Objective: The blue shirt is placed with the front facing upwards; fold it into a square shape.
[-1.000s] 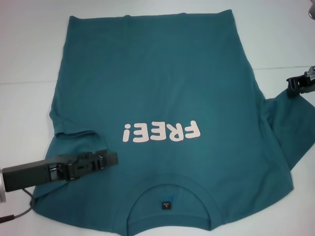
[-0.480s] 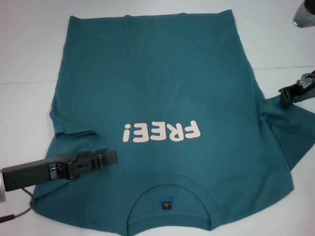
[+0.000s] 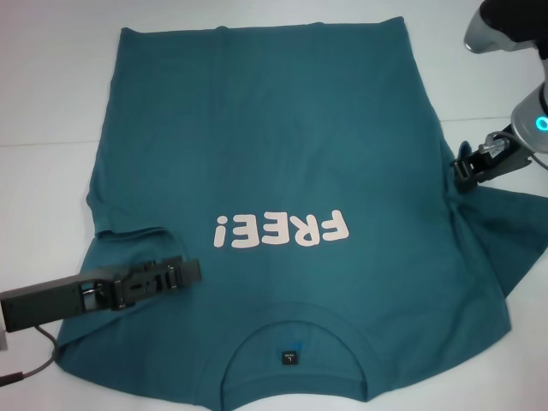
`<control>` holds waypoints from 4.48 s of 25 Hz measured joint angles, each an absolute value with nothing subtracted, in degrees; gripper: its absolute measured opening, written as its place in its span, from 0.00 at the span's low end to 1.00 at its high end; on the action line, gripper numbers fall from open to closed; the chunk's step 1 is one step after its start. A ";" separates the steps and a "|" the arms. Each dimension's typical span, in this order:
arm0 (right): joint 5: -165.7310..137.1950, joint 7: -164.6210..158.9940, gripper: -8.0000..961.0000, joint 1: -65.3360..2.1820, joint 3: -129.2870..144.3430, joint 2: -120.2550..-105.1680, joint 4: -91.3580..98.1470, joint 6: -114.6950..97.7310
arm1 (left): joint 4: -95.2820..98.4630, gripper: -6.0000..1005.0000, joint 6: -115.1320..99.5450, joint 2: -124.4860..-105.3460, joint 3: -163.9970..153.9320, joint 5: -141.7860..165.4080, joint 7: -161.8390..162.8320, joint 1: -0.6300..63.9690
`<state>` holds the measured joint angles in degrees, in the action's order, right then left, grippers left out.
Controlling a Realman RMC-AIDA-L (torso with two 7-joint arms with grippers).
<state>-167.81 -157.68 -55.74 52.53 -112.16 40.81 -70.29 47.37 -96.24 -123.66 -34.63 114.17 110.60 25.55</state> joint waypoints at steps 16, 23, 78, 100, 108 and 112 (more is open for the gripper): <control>-167.87 -159.49 0.03 -58.45 53.98 -113.82 37.51 -67.79 | 47.28 0.54 -95.49 -123.83 -33.93 114.17 110.30 25.14; -167.87 -160.73 0.03 -59.73 53.92 -114.17 34.90 -65.45 | 47.08 0.54 -94.71 -123.84 -33.99 114.17 110.30 25.13; -167.87 -165.90 0.12 -59.85 53.87 -115.21 29.76 -51.76 | 46.49 0.54 -94.18 -123.75 -34.02 114.17 110.22 25.40; -147.76 -152.85 0.84 -53.82 51.95 -113.07 37.70 -62.05 | 46.87 0.54 -94.98 -123.48 -32.72 114.17 111.97 24.96; -132.89 -147.44 0.98 -46.63 51.61 -112.85 45.19 -74.31 | 47.26 0.54 -96.34 -121.40 -29.59 115.33 127.14 25.07; -132.48 -146.65 0.98 -46.26 51.59 -112.90 45.76 -76.14 | 48.48 0.54 -95.83 -120.55 -28.11 119.48 136.07 25.14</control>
